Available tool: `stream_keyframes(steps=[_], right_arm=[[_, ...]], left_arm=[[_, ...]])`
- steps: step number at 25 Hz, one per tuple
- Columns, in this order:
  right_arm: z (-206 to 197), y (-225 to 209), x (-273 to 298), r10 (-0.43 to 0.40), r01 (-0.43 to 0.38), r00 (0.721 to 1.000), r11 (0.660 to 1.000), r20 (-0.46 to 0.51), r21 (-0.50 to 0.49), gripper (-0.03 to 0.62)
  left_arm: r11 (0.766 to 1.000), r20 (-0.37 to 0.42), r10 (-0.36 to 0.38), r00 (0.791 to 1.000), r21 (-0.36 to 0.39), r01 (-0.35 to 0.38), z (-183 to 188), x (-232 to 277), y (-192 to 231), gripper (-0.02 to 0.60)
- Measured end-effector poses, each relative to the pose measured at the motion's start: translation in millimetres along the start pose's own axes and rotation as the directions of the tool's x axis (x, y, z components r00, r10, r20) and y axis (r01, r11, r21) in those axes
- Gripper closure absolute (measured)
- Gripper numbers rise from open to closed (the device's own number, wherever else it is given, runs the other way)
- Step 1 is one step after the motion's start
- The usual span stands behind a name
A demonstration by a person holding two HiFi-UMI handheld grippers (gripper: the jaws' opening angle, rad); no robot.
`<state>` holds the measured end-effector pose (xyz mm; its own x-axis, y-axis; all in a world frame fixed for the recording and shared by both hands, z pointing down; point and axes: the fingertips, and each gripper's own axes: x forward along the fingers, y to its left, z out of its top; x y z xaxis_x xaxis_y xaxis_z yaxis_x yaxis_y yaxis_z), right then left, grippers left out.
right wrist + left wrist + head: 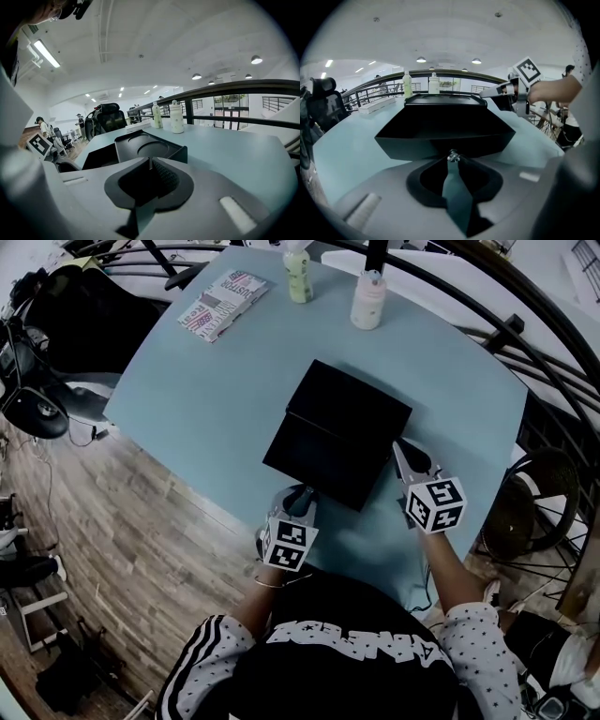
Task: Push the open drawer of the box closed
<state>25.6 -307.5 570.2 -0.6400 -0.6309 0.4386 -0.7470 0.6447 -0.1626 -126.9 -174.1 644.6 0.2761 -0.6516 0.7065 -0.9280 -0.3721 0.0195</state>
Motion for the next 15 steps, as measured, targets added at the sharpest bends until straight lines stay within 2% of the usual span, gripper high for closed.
stream_keyframes(steps=[8, 15], right_arm=[[-0.5, -0.4, 0.3, 0.001, -0.001, 1.000, 0.999, -0.009, -0.051, 0.586], [-0.7, 1.9, 0.5, 0.022, -0.024, 0.999, 0.996, -0.029, -0.082, 0.600]], left_arm=[[1.000, -0.019, 0.001, 1.000, -0.002, -0.001, -0.9, 0.0, -1.3, 0.581], [1.000, 0.002, -0.006, 1.000, -0.013, 0.006, 8.3, -4.0, -1.4, 0.581]])
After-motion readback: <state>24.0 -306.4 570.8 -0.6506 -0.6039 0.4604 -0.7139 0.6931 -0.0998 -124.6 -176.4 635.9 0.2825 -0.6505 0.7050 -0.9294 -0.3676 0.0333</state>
